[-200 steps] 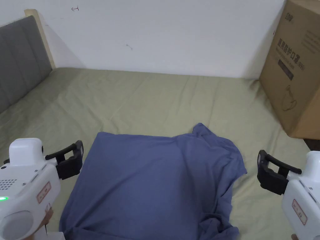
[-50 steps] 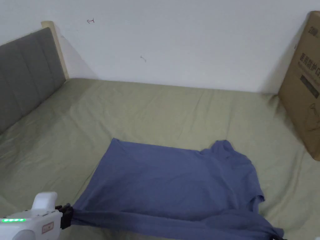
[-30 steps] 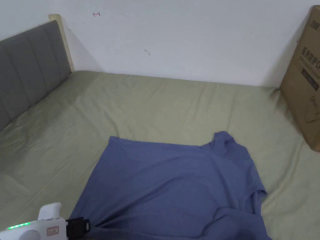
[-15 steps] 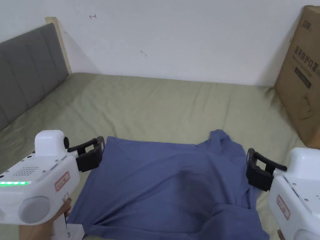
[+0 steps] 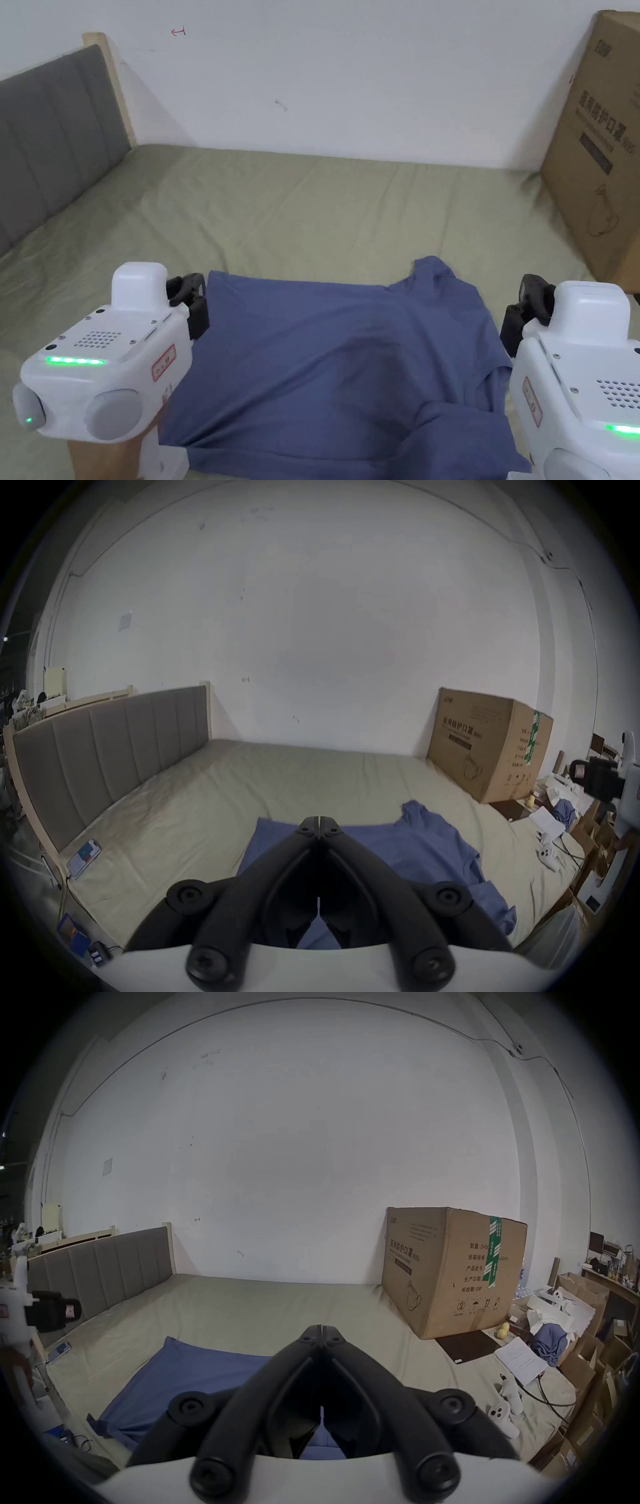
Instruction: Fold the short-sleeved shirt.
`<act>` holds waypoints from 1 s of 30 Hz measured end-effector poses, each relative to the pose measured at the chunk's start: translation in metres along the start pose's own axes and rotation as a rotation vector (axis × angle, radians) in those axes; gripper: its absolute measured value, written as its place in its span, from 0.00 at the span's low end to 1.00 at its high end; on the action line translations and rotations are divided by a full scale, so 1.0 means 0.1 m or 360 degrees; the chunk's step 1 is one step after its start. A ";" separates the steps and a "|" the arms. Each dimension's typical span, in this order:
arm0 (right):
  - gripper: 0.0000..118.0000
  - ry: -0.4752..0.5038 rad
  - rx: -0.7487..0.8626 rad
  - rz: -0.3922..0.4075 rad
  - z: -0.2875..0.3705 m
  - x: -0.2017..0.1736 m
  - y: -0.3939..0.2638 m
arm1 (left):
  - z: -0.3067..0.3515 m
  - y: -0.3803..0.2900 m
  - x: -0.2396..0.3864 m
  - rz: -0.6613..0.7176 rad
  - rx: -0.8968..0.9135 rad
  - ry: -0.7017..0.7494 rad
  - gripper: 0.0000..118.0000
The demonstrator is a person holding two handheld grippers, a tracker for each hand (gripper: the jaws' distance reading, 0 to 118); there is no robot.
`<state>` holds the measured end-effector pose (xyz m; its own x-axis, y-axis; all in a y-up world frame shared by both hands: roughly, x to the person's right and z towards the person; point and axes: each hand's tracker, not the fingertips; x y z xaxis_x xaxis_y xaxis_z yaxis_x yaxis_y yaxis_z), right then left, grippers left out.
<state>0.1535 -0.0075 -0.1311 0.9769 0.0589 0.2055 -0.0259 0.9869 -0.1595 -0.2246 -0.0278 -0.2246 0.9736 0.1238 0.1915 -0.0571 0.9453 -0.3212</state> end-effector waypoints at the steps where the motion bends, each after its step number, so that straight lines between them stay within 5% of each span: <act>1: 0.00 0.0006 -0.0006 -0.0008 0.00 0.00 -0.03 | -0.03 -0.05 -0.07 0.0025 -0.0073 0.0015 0.00; 6: 0.00 0.0022 -0.0044 -0.0018 -0.01 0.03 -0.11 | -0.17 -0.47 -0.51 0.0199 -0.0490 0.0073 0.03; 8: 0.00 0.0029 -0.0066 -0.0022 -0.01 0.04 -0.13 | -0.20 -0.66 -0.66 0.0223 -0.0642 0.0114 0.22; 10: 0.00 0.0030 -0.0104 -0.0016 -0.03 0.03 -0.19 | -0.20 -0.88 -0.77 0.0244 -0.0765 0.0178 0.65; 12: 0.00 0.0033 -0.0128 -0.0014 -0.03 0.03 -0.21 | -0.19 -1.04 -0.87 0.0241 -0.0846 0.0213 0.77; 23: 0.00 -0.0006 -0.0262 -0.0016 0.03 0.10 -0.44 | -0.38 -1.73 -1.11 0.0295 -0.1091 0.0299 0.70; 24: 0.00 -0.0019 -0.0281 -0.0015 0.05 0.12 -0.47 | -0.38 -1.77 -1.10 0.0303 -0.1114 0.0250 0.62; 26: 0.00 -0.0033 -0.0345 -0.0026 0.07 0.19 -0.57 | -0.39 -1.81 -1.05 0.0282 -0.1172 0.0212 0.12; 28: 0.01 -0.0066 -0.0461 -0.0019 0.08 0.26 -0.73 | -0.36 -1.79 -1.00 0.0245 -0.1147 0.0229 0.04; 30: 0.34 -0.0040 -0.0657 -0.0042 0.04 0.35 -0.99 | -0.31 -1.72 -1.00 0.0251 -0.1089 0.0230 0.04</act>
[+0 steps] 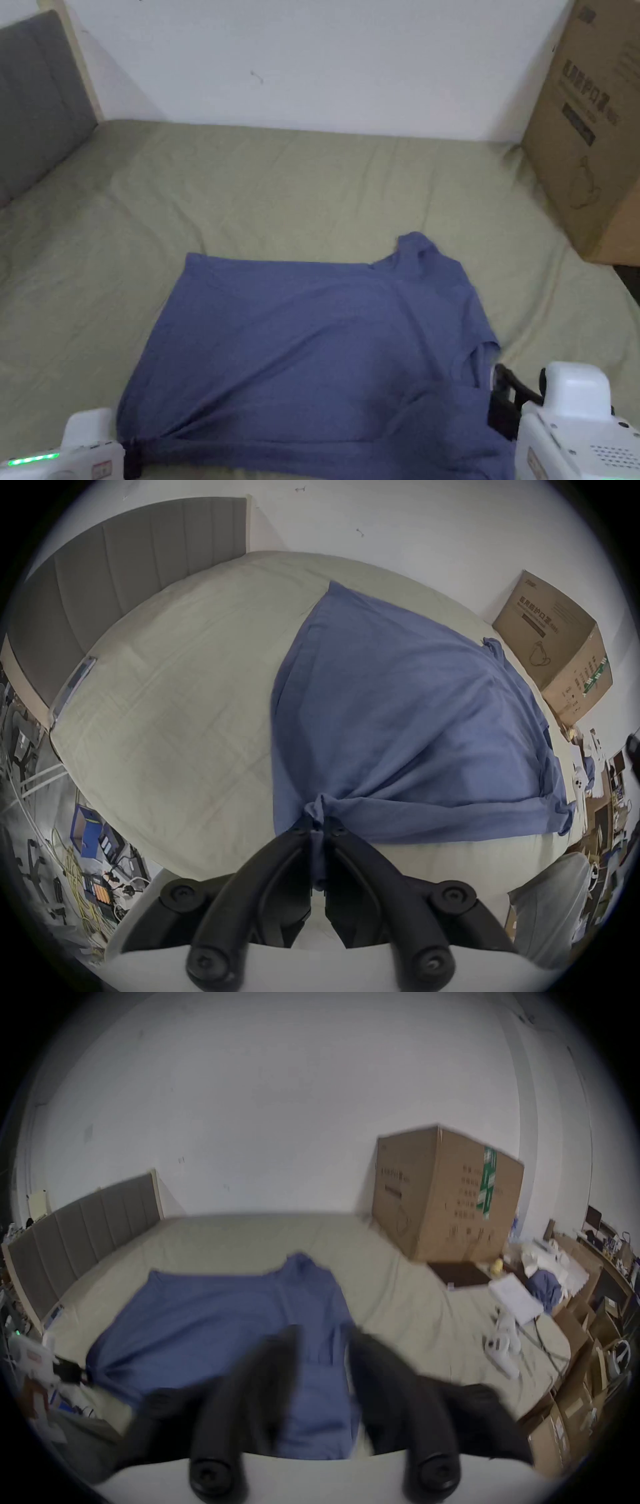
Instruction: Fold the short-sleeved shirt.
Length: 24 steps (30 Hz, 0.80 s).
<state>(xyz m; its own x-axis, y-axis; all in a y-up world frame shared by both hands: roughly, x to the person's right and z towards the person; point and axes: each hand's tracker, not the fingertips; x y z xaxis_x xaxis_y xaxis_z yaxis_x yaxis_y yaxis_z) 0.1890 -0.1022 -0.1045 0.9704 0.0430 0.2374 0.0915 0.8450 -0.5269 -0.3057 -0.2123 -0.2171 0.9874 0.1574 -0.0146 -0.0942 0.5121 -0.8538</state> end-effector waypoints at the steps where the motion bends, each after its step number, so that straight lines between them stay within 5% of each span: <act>1: 0.63 0.0013 -0.0119 -0.0002 -0.09 0.04 -0.11 | 0.04 0.02 -0.01 0.0011 0.0020 -0.0010 0.04; 2: 0.79 0.0008 -0.0222 0.0006 -0.17 0.06 -0.26 | 0.09 0.04 0.01 0.0006 0.0047 -0.0017 0.04; 3: 0.84 0.0000 -0.0271 0.0002 -0.24 0.08 -0.43 | 0.13 0.06 0.03 -0.0007 0.0075 -0.0024 0.04; 9: 0.81 -0.0001 -0.0568 -0.0022 -0.52 0.09 -0.99 | 0.24 0.17 0.15 -0.0078 0.0125 -0.0036 0.04; 11: 0.62 0.0003 -0.0562 -0.0033 -0.57 0.10 -1.06 | 0.24 0.18 0.17 -0.0085 0.0123 -0.0039 0.04; 12: 0.43 -0.0002 -0.0560 -0.0036 -0.60 0.11 -1.09 | 0.24 0.19 0.17 -0.0089 0.0120 -0.0040 0.04; 13: 0.10 0.0003 -0.0570 -0.0043 -0.62 0.10 -1.10 | 0.24 0.19 0.17 -0.0093 0.0117 -0.0038 0.04; 14: 0.02 0.0037 -0.0581 -0.0053 -0.64 0.11 -1.11 | 0.24 0.19 0.18 -0.0092 0.0108 -0.0040 0.04; 24: 0.02 0.0126 -0.0248 -0.0093 -0.36 0.17 -0.32 | 0.31 0.50 0.15 -0.0012 0.0177 -0.0068 0.04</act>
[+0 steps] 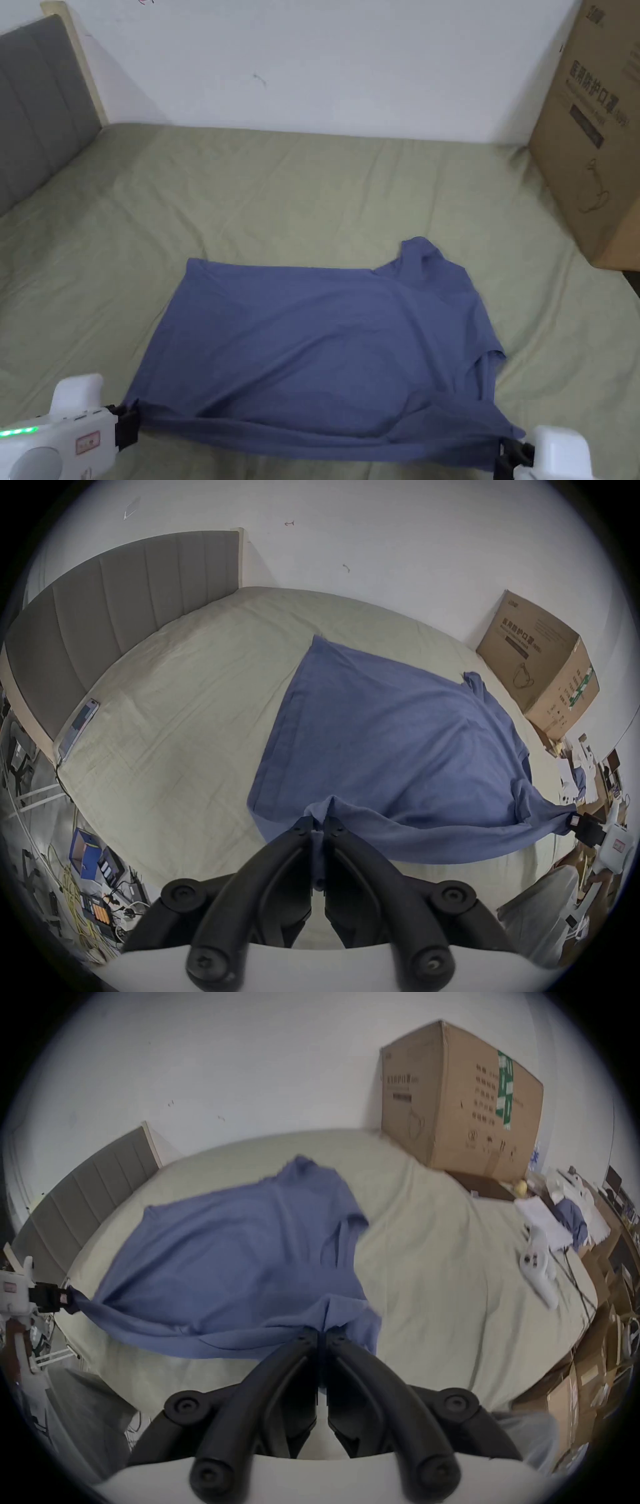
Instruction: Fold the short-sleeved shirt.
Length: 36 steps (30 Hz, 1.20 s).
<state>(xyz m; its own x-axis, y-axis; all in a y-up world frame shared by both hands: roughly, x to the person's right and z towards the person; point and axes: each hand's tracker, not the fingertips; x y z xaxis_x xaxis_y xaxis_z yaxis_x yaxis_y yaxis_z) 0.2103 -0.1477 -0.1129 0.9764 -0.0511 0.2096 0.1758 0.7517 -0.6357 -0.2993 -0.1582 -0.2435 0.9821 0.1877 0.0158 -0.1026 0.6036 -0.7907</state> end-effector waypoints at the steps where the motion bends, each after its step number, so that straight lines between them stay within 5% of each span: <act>1: 0.02 0.0007 0.0027 0.0001 -0.02 -0.01 0.09 | -0.01 0.08 0.01 0.0003 0.0018 -0.0009 0.04; 15: 0.02 -0.0064 -0.0052 0.0035 -1.16 -0.02 0.91 | -0.98 1.08 0.18 -0.0050 0.0022 0.0015 0.03; 29: 0.02 -0.0100 -0.0387 -0.0137 -2.06 0.14 0.71 | -1.83 1.11 0.09 0.0004 -0.0181 0.0060 0.03; 30: 0.06 -0.0106 -0.0387 -0.0134 -2.01 0.12 0.74 | -1.81 1.14 0.09 0.0015 -0.0196 0.0056 0.04; 32: 0.36 -0.0095 -0.0342 -0.0105 -1.88 0.09 0.77 | -1.69 1.20 0.09 0.0066 -0.0232 -0.0007 0.15; 34: 0.71 -0.0054 -0.0256 -0.0119 -1.69 0.07 0.91 | -1.48 1.25 0.12 0.0101 -0.0158 -0.0085 0.61; 36: 0.78 0.0000 -0.0120 -0.0110 -1.43 0.03 1.06 | -1.19 1.29 0.17 0.0128 -0.0026 -0.0159 0.76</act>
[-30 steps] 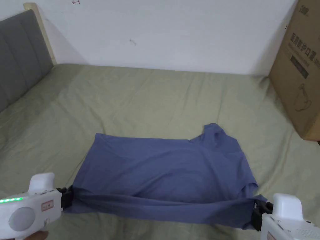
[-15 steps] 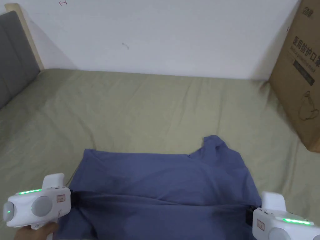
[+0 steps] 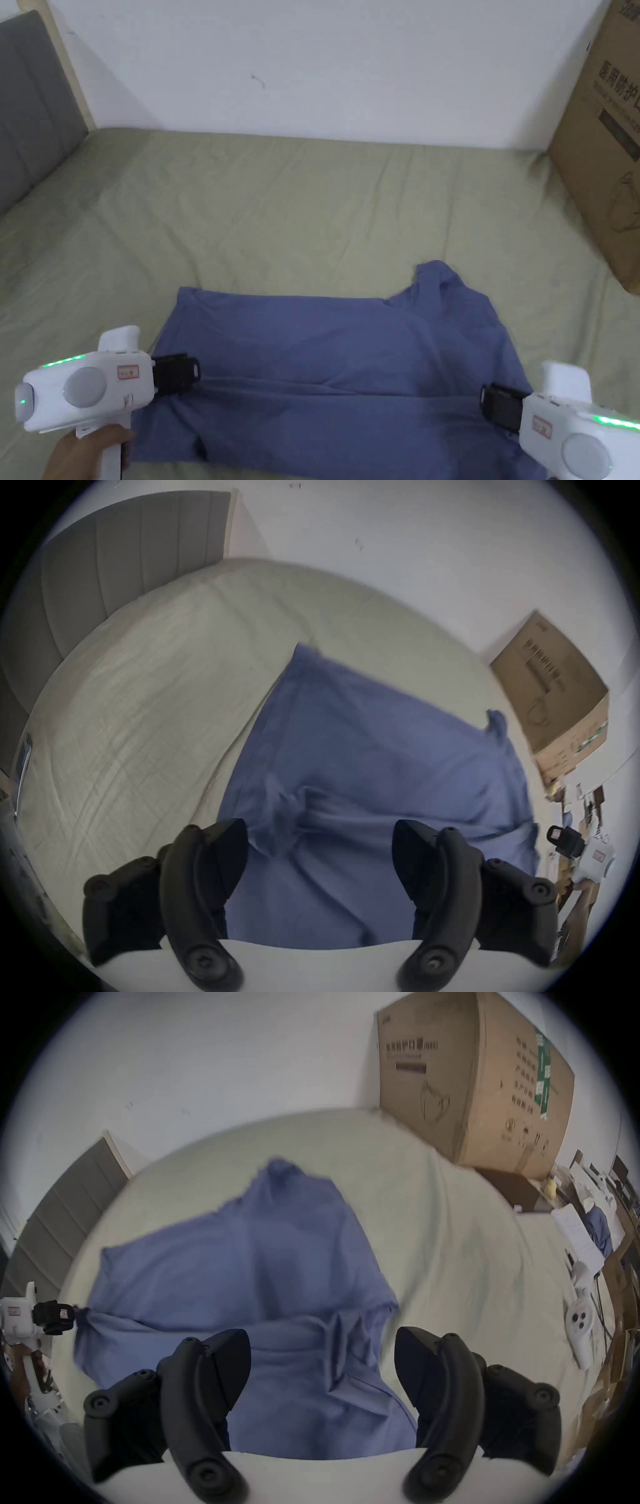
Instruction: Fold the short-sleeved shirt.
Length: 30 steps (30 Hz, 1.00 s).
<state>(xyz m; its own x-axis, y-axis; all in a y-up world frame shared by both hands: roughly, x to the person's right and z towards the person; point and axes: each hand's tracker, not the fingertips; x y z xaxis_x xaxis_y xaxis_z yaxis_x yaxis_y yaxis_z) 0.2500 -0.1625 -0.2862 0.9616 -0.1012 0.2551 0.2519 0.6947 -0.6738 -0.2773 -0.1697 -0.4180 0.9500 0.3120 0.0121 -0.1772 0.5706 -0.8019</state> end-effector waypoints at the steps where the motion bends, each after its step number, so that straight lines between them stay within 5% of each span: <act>1: 0.78 0.0022 0.0068 0.0018 0.19 -0.04 0.11 | 0.16 0.03 0.06 -0.0012 0.0107 -0.0037 0.76; 9: 0.78 -0.0008 0.0711 0.0278 1.57 -0.43 0.43 | 1.43 -0.01 0.69 -0.0284 0.0492 -0.0106 0.76; 13: 0.75 -0.0063 0.0932 0.0281 2.00 -0.58 0.33 | 1.85 -0.24 0.96 -0.0390 0.0740 -0.0051 0.67; 15: 0.57 -0.0062 0.0977 0.0272 2.13 -0.62 0.27 | 1.99 -0.38 1.06 -0.0430 0.0867 -0.0051 0.41; 16: 0.34 -0.0082 0.0996 0.0257 2.19 -0.64 0.24 | 1.99 -0.42 1.04 -0.0436 0.0915 -0.0044 0.12; 18: 0.26 -0.0089 0.1058 0.0264 2.25 -0.65 0.18 | 2.05 -0.52 1.11 -0.0485 0.0988 -0.0031 0.05; 20: 0.00 -0.0092 0.1091 0.0287 2.27 -0.70 0.15 | 2.10 -0.60 1.14 -0.0482 0.1009 -0.0050 0.00; 30: 0.00 -0.0045 0.1058 0.0269 2.25 -0.63 0.14 | 1.78 -0.49 0.92 -0.0447 0.0712 0.0018 0.00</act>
<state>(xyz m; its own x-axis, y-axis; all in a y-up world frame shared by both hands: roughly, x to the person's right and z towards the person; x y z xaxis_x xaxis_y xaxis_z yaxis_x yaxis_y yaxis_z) 0.1684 0.0139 -0.1564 0.9764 0.0590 0.2079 -0.0302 0.9898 -0.1392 -0.2272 -0.0333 -0.2713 0.9789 0.0938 0.1813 -0.0056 0.9002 -0.4355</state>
